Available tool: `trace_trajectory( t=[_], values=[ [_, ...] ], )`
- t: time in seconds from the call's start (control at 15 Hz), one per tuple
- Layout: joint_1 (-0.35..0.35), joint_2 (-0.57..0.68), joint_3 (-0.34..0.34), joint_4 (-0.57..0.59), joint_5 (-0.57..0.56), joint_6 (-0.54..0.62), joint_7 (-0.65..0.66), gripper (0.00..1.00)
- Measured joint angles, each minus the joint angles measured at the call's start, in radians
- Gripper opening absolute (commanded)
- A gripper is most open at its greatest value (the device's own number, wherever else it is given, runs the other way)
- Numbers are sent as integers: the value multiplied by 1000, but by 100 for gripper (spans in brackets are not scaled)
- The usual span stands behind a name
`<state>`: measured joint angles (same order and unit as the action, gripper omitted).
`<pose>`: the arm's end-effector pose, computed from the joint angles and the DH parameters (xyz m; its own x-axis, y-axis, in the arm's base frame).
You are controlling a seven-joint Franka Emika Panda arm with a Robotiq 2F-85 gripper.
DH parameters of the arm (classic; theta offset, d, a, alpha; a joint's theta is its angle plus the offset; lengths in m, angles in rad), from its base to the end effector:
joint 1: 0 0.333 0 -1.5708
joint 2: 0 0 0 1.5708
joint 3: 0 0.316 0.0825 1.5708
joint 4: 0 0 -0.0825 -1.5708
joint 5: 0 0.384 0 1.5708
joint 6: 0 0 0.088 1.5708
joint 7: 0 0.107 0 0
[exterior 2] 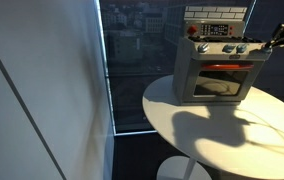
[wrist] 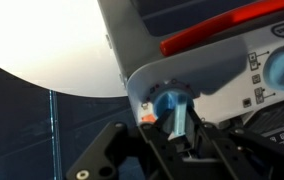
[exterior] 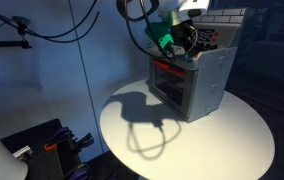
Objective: Turn the first right switch to the left
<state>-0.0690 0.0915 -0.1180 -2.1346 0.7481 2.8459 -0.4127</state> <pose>0.5741 -0.1440 0.4251 0.7007 -0.4335 0.5666 -0.2870 -0.8984 -0.3323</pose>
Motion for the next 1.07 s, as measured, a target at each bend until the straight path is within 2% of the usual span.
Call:
trace_trajectory(
  t=[1.07],
  values=[
    [1,-11,-7,-17,-472,12,147,7]
  ],
)
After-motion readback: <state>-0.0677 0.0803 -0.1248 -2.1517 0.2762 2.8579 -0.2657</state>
